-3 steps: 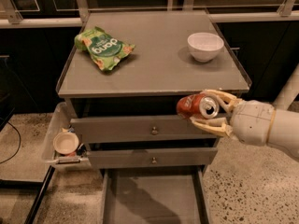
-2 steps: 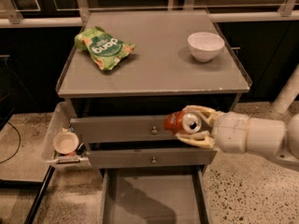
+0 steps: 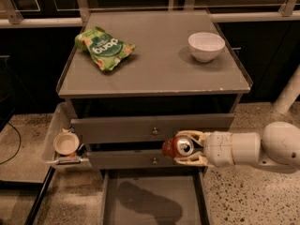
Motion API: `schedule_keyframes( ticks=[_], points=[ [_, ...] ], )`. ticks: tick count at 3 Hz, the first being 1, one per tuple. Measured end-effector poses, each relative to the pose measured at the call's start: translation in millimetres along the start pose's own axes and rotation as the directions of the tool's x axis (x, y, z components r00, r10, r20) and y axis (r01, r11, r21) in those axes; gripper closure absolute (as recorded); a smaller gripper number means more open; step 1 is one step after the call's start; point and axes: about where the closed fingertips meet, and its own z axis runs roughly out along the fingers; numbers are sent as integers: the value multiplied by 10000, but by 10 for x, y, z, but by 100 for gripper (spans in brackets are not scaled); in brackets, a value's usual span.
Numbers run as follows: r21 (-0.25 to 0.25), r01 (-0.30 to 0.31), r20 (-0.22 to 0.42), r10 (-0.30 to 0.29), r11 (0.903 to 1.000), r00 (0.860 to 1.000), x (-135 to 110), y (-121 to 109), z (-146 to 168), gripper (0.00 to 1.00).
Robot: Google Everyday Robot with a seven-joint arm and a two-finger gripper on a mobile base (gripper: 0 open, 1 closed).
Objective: Place coke can into bottom drawer
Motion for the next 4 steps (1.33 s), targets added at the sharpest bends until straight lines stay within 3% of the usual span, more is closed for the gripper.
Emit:
schedule_keyframes(
  ticks=[1, 2, 3, 4],
  points=[
    [-95, -401, -228, 398, 9992, 9989, 502, -9, 37, 100],
    [-96, -400, -228, 398, 9992, 9989, 502, -9, 37, 100],
    [-989, -674, 247, 702, 9928, 9972, 701, 156, 464, 100],
    [-2089, -1371, 481, 1502, 9683, 9875, 1056, 491, 930, 100]
  ],
)
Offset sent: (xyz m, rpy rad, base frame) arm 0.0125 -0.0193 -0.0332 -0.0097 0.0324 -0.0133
